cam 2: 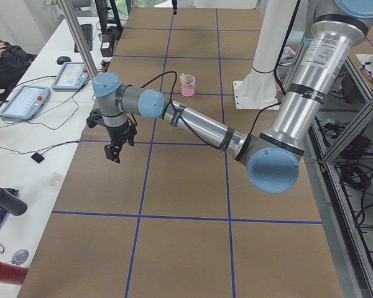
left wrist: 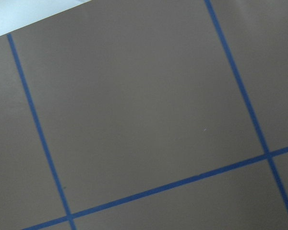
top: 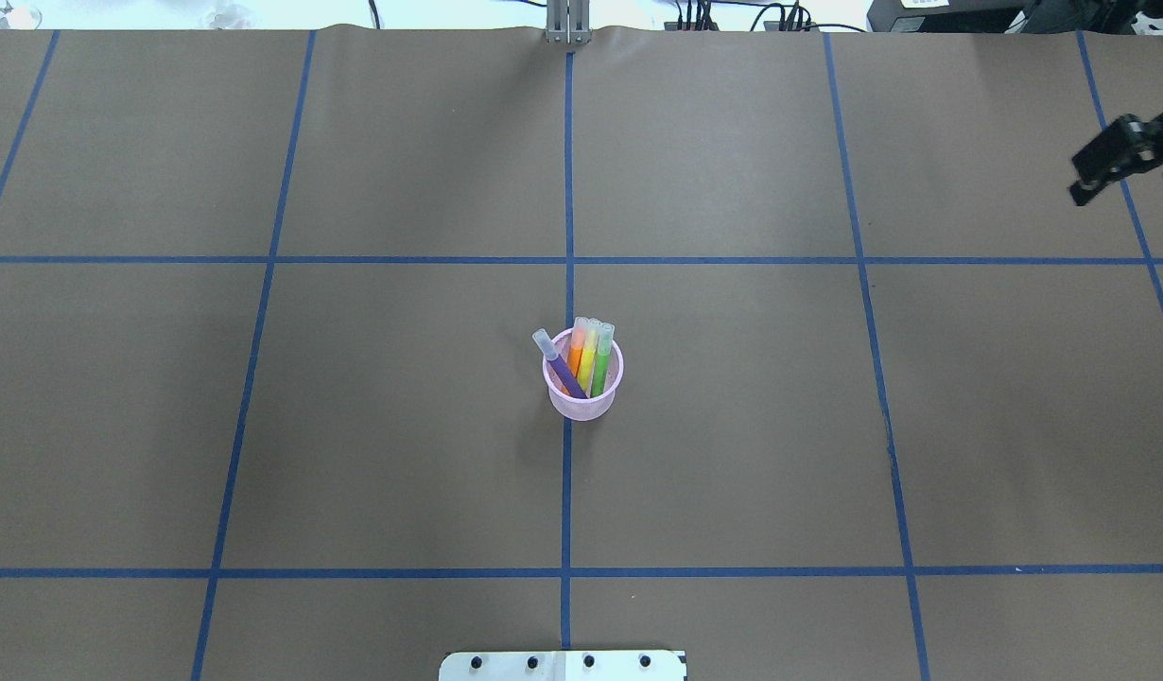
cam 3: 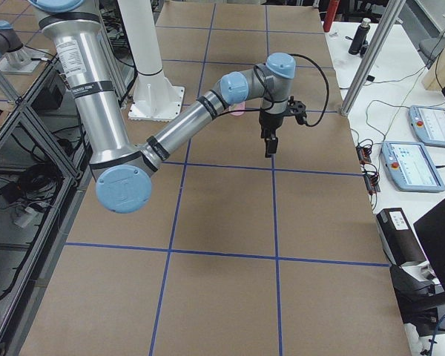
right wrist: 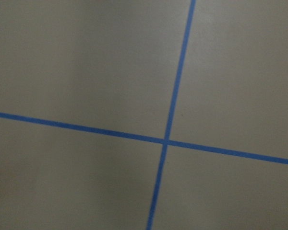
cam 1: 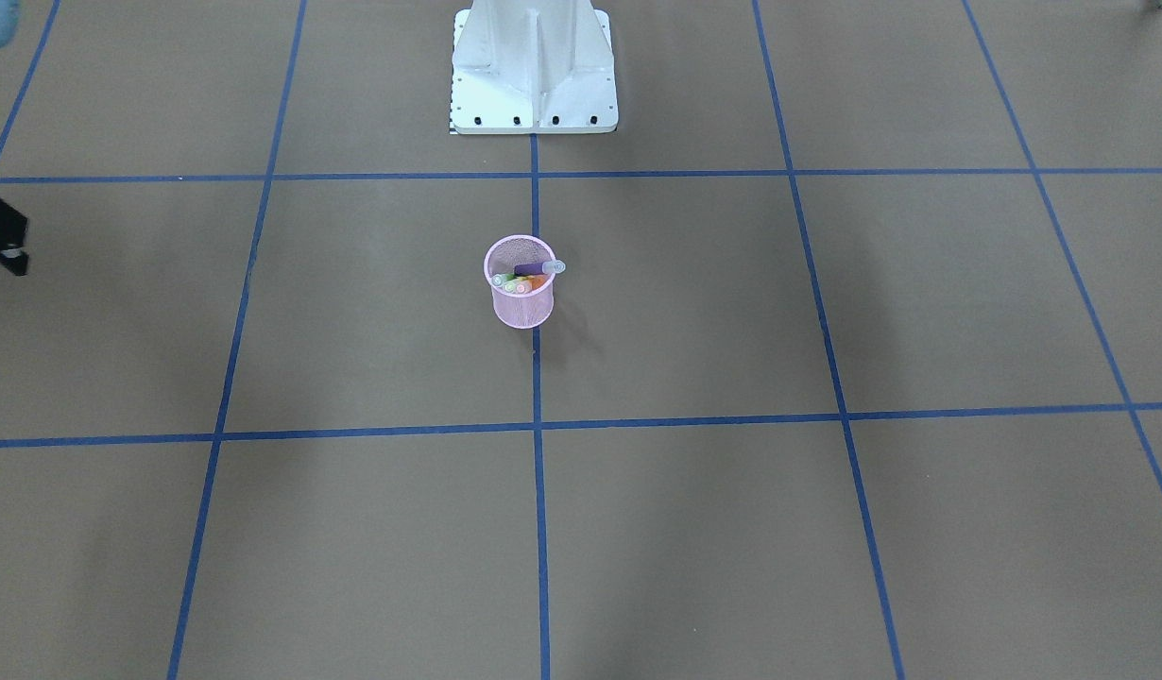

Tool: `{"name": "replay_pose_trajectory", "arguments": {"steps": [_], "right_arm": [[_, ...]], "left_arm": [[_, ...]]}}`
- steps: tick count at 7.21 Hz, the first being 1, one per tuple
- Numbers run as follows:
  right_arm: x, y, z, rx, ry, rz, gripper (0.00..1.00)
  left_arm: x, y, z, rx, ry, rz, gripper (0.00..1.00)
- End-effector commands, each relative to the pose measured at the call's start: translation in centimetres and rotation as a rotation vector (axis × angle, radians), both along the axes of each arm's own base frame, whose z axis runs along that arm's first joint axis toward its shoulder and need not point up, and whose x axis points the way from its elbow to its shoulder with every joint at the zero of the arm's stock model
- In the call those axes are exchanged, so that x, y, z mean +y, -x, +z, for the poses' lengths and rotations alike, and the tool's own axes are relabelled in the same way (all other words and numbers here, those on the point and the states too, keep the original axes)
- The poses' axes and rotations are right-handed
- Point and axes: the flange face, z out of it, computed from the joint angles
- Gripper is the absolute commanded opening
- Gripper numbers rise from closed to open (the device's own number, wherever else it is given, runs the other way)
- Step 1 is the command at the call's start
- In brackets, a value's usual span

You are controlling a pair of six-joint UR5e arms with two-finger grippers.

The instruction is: Collect pens into pen holder

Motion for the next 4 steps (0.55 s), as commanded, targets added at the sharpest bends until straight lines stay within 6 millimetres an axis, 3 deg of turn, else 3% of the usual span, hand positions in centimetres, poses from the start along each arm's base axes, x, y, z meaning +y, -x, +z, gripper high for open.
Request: {"name": "replay_pose_trajectory", "arguments": {"steps": [1, 2, 3, 4], "right_arm": [[0.9, -5.5, 7.1, 0.011, 0.052, -0.019, 1.0], [1.0, -9.0, 9.8, 0.012, 0.1, 0.042, 1.0], [2.7, -10.5, 12.5, 0.019, 0.152, 0.069, 1.0], [3.2, -11.2, 13.9, 0.02, 0.174, 0.076, 1.0]], "left_arm": [[4.8, 5.2, 8.8, 0.002, 0.042, -0.023, 1.0], [6.5, 5.2, 12.6, 0.002, -0.016, -0.028, 1.0], [7.8, 5.3, 16.5, -0.004, -0.056, -0.032, 1.0], [9.9, 5.6, 18.6, -0.001, -0.076, -0.03, 1.0]]}}
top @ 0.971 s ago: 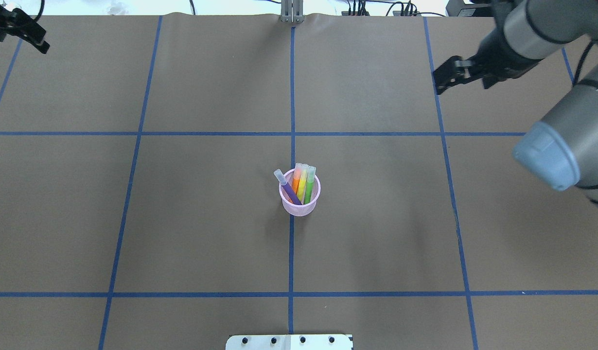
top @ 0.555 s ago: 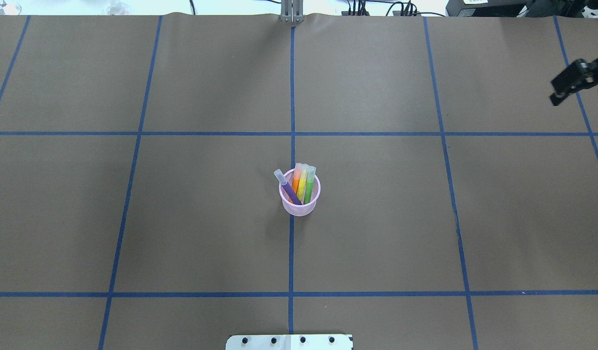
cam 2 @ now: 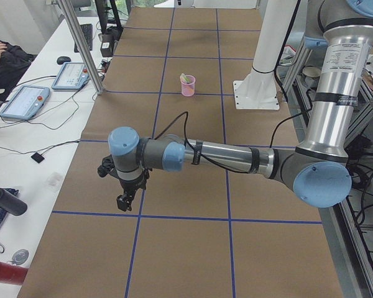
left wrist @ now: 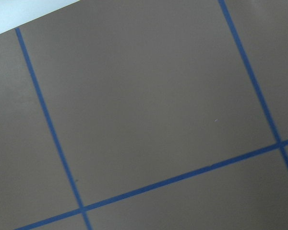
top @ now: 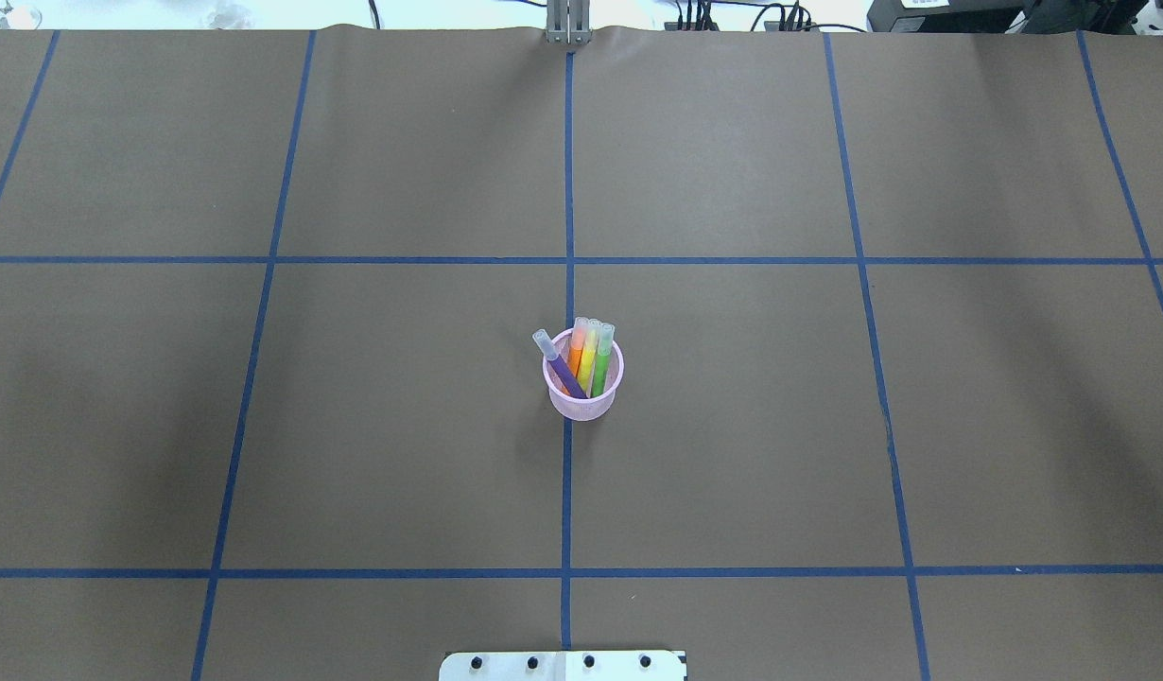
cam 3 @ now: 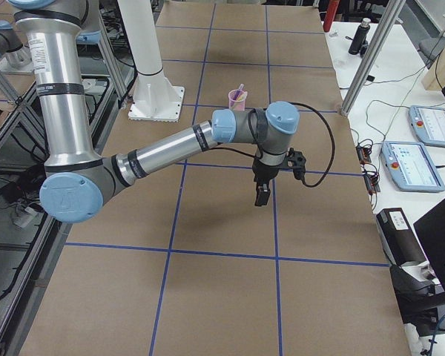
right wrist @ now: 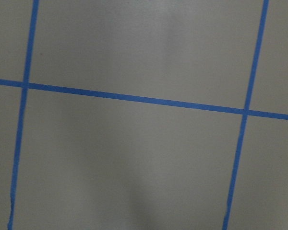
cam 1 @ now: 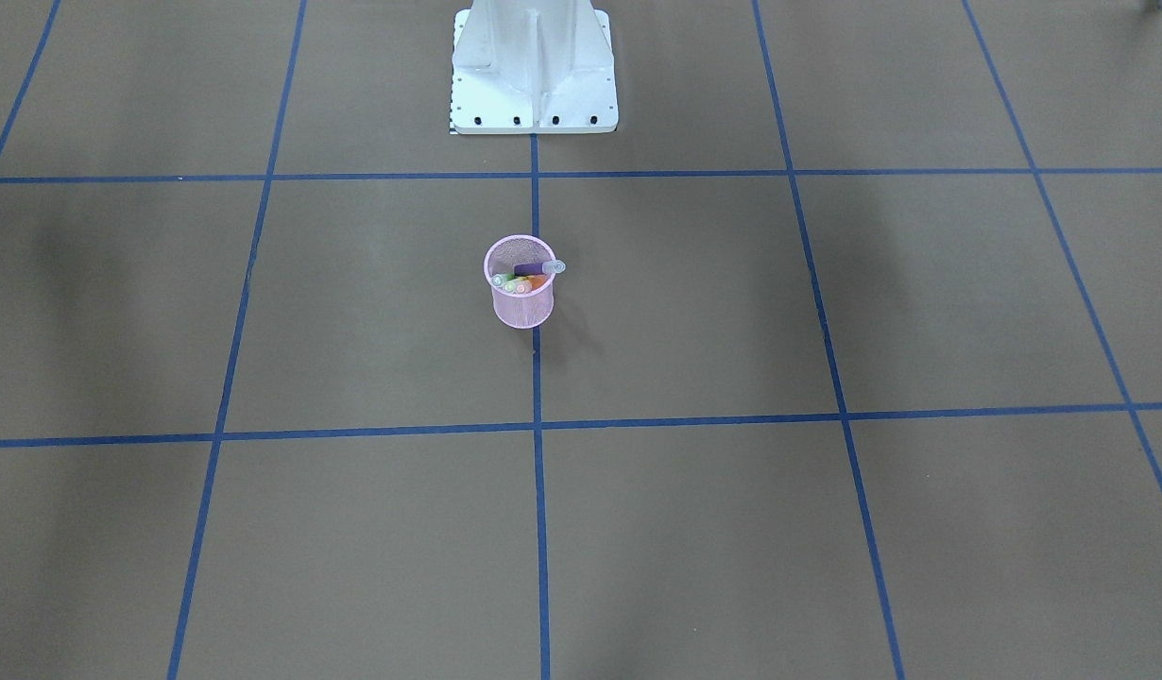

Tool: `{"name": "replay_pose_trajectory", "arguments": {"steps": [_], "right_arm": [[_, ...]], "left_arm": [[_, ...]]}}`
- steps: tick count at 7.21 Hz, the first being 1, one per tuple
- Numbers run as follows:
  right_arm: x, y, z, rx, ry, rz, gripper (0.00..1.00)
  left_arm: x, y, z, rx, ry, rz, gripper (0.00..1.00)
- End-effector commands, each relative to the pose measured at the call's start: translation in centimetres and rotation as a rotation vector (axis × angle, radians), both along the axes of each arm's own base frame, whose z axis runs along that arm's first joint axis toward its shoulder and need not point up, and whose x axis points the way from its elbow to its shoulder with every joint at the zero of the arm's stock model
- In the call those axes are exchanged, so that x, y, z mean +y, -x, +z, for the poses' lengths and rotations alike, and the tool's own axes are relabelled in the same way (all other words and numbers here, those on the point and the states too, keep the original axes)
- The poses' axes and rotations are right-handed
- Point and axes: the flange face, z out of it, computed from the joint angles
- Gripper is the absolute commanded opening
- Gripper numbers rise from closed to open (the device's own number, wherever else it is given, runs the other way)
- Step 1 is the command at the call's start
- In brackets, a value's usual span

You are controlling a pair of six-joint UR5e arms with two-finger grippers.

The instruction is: Collect pens into pen holder

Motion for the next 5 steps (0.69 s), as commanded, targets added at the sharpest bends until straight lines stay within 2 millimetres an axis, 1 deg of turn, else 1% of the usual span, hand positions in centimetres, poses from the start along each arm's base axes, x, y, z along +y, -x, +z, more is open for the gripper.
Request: {"name": "replay_pose_trajectory", "arguments": {"steps": [1, 2, 3, 4, 5], "right_arm": [[2.7, -2.2, 5.0, -0.006, 0.01, 0.002, 1.0], [3.6, -2.8, 7.5, -0.012, -0.029, -0.005, 1.0], [3.5, -3.7, 10.6, -0.039, -0.01, 0.013, 1.0], [3.5, -4.8, 13.7, -0.108, -0.018, 0.021, 1.0], [3.3, -5.3, 13.3, -0.138, -0.036, 0.035, 1.0]], "left_arm": [[2.7, 0.5, 3.8, -0.003, -0.015, -0.016, 1.0], [2.7, 0.6, 3.2, 0.001, -0.009, -0.037, 1.0], [2.4, 0.6, 1.5, 0.007, 0.055, -0.085, 1.0], [2.6, 0.7, -0.7, 0.003, 0.122, -0.091, 1.0], [3.5, 1.0, -1.9, 0.004, 0.143, -0.096, 1.0]]}}
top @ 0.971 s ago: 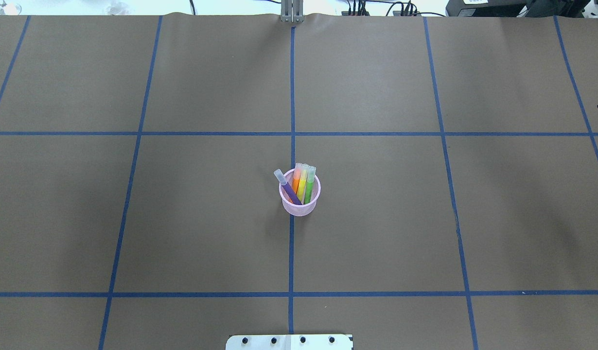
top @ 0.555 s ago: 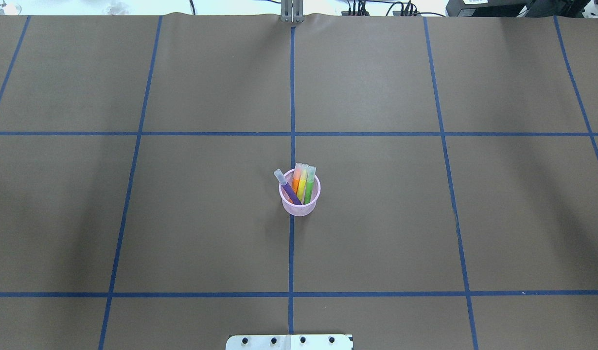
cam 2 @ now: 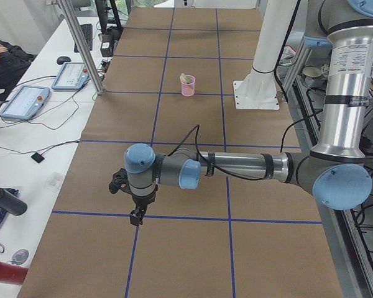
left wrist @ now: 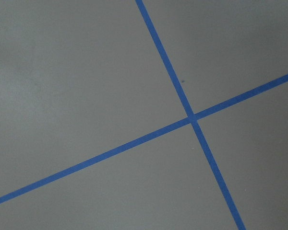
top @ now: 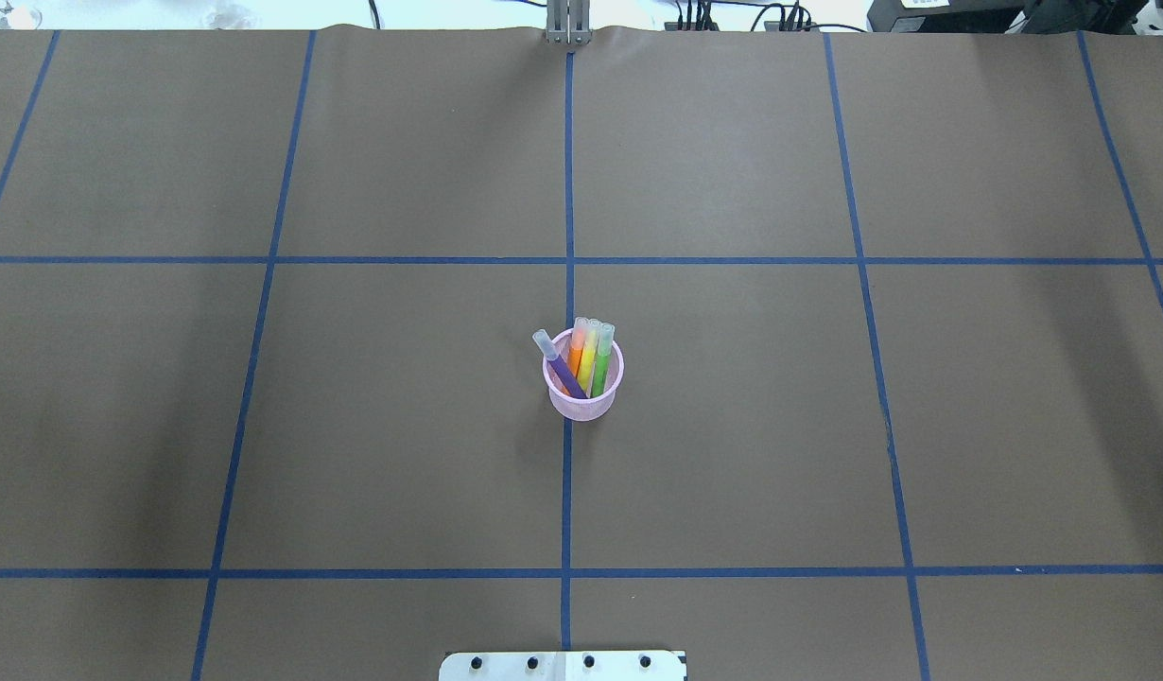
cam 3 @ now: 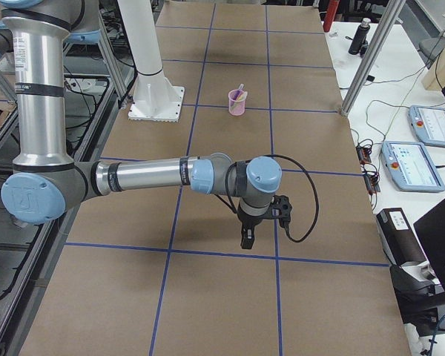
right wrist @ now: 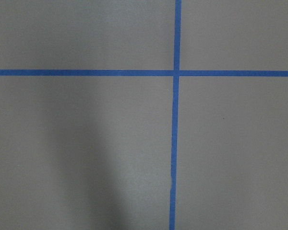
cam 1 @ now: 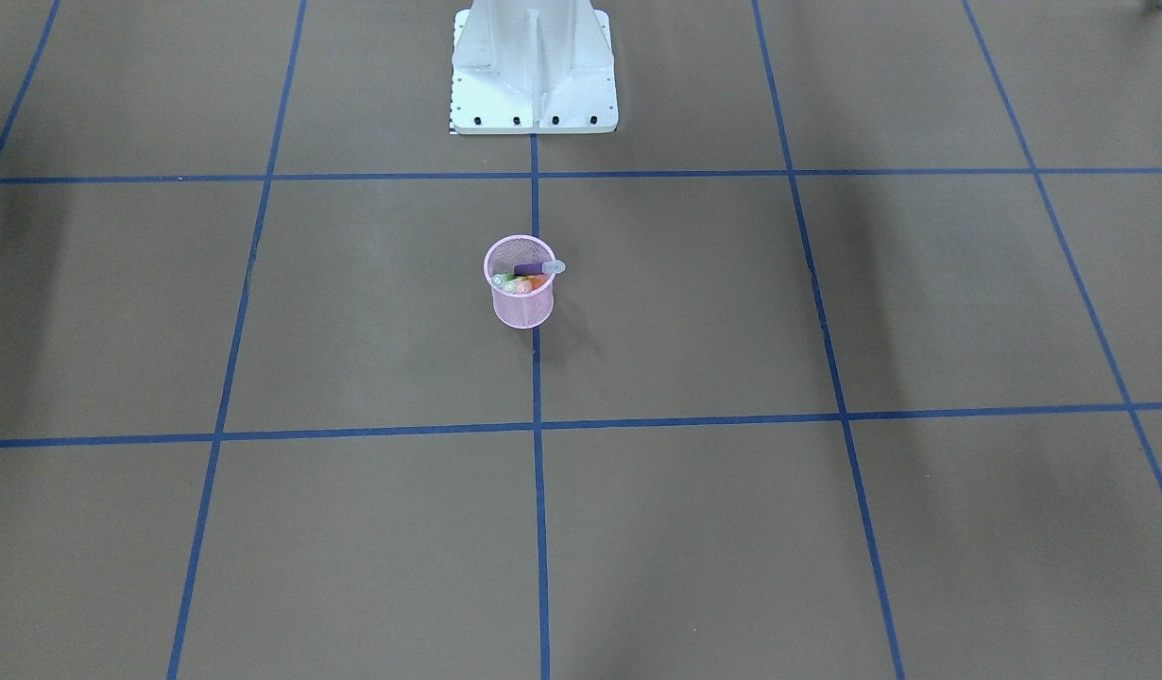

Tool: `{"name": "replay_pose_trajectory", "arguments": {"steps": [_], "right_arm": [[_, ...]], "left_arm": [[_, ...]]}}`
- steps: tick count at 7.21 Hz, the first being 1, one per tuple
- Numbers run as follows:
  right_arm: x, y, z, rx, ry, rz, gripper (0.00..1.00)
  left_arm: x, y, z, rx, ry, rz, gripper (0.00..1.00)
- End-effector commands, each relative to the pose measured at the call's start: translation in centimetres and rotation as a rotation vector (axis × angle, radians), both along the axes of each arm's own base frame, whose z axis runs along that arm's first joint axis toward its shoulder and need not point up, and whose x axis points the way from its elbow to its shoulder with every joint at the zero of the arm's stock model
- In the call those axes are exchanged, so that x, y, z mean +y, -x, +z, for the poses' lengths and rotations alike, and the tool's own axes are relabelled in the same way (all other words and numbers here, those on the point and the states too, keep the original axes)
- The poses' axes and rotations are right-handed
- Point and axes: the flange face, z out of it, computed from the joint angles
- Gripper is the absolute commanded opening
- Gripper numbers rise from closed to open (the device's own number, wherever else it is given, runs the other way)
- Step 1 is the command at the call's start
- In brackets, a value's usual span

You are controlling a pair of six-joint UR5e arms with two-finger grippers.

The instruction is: Collect pens into pen holder

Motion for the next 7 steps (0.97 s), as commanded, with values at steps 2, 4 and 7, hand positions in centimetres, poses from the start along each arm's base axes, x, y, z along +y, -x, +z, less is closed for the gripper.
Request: {"name": "replay_pose_trajectory", "arguments": {"steps": [2, 4, 7], "right_arm": [[0.2, -2.3, 0.6, -0.035, -0.035, 0.041, 1.0], [1.6, -2.7, 0.8, -0.037, -0.038, 0.047, 1.0], [1.5, -2.7, 0.6, -0.037, -0.038, 0.049, 1.0]], "left_arm": [[1.1, 0.3, -1.4, 0.006, 0.064, -0.022, 1.0], [1.1, 0.3, -1.3, 0.009, 0.076, -0.034, 1.0], [2.2, 0.2, -1.3, 0.033, 0.066, -0.03, 1.0]]}}
